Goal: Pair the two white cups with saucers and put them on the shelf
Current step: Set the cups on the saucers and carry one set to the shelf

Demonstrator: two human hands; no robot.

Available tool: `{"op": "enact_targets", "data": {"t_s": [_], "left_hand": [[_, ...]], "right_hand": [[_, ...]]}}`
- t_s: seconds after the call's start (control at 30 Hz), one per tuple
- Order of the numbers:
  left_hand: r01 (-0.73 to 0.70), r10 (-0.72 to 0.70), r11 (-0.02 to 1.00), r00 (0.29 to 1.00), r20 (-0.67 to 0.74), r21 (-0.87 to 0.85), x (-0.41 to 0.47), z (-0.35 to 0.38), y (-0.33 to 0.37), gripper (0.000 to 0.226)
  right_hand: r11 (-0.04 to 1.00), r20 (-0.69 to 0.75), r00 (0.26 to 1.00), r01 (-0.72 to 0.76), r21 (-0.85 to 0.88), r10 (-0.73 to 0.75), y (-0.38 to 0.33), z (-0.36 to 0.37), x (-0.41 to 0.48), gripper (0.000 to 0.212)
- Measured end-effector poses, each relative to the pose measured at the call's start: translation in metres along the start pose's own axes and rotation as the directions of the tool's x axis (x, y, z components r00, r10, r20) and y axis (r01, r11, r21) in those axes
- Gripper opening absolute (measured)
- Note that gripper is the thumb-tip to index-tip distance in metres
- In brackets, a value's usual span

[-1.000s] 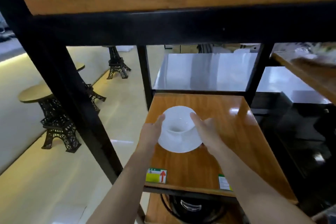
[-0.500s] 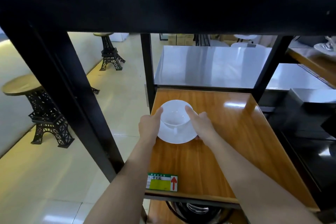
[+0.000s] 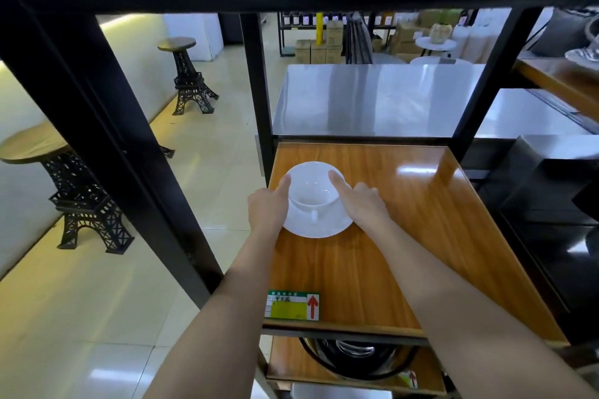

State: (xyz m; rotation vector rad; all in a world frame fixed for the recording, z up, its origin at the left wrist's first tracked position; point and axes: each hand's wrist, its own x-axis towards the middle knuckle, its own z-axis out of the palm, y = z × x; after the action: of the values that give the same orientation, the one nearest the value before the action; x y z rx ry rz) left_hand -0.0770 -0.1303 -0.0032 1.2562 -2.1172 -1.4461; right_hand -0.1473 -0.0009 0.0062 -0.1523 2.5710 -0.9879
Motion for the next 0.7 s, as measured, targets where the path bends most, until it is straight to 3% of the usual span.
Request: {"op": "enact_targets", "data": {"t_s": [0.07,0.17,0.23,0.33,0.5,0.7], "left_hand": [[-0.016,0.015,0.999,1.0,0.013,0.046,-0.002,-0.002,0.002,0.053],[-0.065,0.058,0.981,0.998,0.039,0.181,-0.008,-0.009,0.012,0.08],[-0.105,0.103,0.955,0.994,0.024,0.277,-0.014,-0.014,0.021,0.086],[-0.246,0.275,0.906,0.961,-0.037,0.345,-0.033,-0.025,0.032,0.078],[-0.51,0.545,0.805,0.838,-0.036,0.304,-0.094,-0.039,0.028,0.062],[-0.594,0.601,0.751,0.796,0.076,0.289,-0.168,-0.025,0.0,0.056]], "right_hand": [[1.0,-0.011,1.0,0.008,-0.027,-0.008,-0.001,-0.004,-0.005,0.093],[0.996,-0.11,0.992,0.061,-0.06,-0.067,-0.001,-0.015,-0.014,0.087],[0.99,-0.193,0.973,0.116,-0.079,-0.13,0.001,-0.027,-0.022,0.083],[0.973,-0.259,0.938,0.218,-0.072,-0.229,0.009,-0.046,-0.036,0.082],[0.913,-0.227,0.886,0.403,-0.061,-0.406,0.04,-0.067,-0.078,0.082],[0.857,-0.21,0.831,0.498,-0.13,-0.515,0.089,-0.088,-0.154,0.083]]}}
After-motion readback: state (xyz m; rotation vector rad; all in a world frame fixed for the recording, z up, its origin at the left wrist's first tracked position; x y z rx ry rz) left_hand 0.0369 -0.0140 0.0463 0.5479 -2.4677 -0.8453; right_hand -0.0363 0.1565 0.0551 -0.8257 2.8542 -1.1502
